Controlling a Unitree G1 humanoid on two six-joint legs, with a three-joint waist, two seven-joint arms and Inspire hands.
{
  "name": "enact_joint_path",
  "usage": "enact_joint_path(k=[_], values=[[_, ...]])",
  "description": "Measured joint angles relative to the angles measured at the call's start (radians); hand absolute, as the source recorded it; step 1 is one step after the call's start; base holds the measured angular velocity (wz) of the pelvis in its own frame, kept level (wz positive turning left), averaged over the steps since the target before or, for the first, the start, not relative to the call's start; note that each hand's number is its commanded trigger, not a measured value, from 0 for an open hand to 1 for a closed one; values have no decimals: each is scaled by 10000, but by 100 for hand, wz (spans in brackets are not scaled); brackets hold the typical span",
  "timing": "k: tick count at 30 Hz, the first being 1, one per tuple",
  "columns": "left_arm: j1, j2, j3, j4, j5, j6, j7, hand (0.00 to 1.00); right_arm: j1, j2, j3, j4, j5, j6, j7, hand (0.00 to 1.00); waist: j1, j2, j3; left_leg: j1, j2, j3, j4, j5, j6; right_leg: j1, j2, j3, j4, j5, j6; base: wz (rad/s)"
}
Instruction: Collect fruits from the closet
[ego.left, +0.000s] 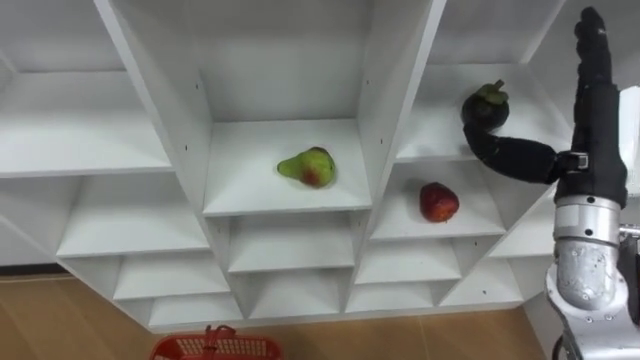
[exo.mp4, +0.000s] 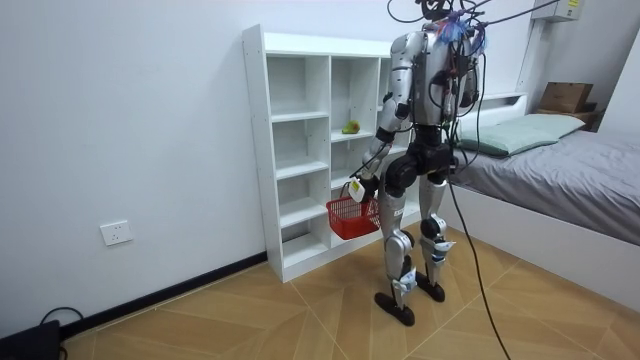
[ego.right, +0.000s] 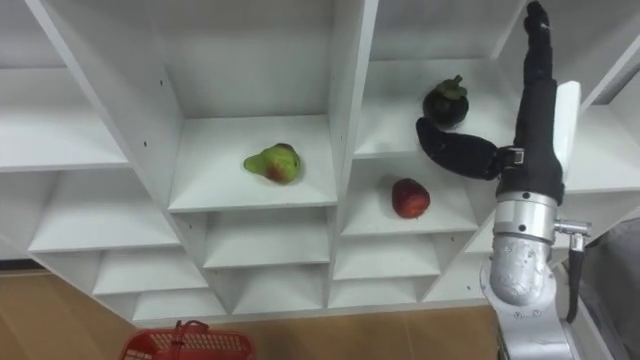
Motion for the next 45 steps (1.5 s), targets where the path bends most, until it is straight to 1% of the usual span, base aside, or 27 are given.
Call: enact_joint_path(k=[3, 8, 11, 19, 22, 28, 31, 35, 38, 45], values=[[4, 0, 0, 1, 2, 67, 19, 100, -221, -10, -5, 396, 70, 52, 218, 0, -11, -18, 11, -3, 2, -12, 18, 0, 0, 28, -1, -14, -20, 17, 3, 1], [-15, 2, 10, -9, -3, 137, 20, 100, -227, -78, -7, 517, 91, 328, 653, 0, -23, -40, 24, -15, 1, -62, 19, 0, 0, 62, -6, -67, -64, 17, 4, 2], [-33, 3, 11, -9, -4, 139, 22, 100, -235, -152, -6, 517, 109, 342, 748, 0, -6, -51, 30, -16, 1, -63, 18, 0, 0, 58, -6, -69, -66, 17, 4, 0], [-26, 2, 8, -13, -9, 147, 18, 100, -302, -187, -11, 655, 145, 363, 839, 0, -12, -66, 20, 3, 1, -74, 17, 0, 0, 74, -7, -76, -62, 17, 4, 0], [-6, 2, 4, -57, -9, 176, 13, 100, -302, -192, -13, 775, 214, 582, 1105, 0, -33, -67, 19, -6, 0, -81, 19, 0, 0, 76, -10, -84, -62, 17, 4, 0], [0, 1, -28, -73, -27, 184, 12, 100, -472, -216, -20, 1610, 376, 711, 1144, 0, -50, -68, 19, -13, -7, -102, 21, 0, 0, 72, -14, -84, -79, 16, 5, 0], [-13, 2, -26, -72, -26, 185, -4, 100, -576, -323, -109, 1878, 601, 716, 1143, 0, -42, -85, 27, -21, -12, -119, 20, 1, 1, 73, -19, -96, -88, 15, 7, 0], [-21, 12, -16, -85, -12, 227, -23, 100, -775, -334, -107, 2167, 732, 706, 1172, 0, -30, -139, 42, -27, -15, -157, 19, 1, 1, 71, -20, -96, -94, 15, 7, 0], [-35, 12, -14, -173, 41, 417, -25, 100, -914, -340, -111, 2591, 771, 783, 1204, 0, -40, -217, 31, -27, -22, -143, 24, 2, 2, 72, -24, -91, -86, 15, 8, 0], [-38, 11, -17, -221, 180, 443, -36, 100, -1069, -345, -216, 2627, 764, 786, 1572, 0, -37, -207, 27, -26, -24, -125, 35, 7, 2, 74, -24, -90, -74, 15, 9, 0]])
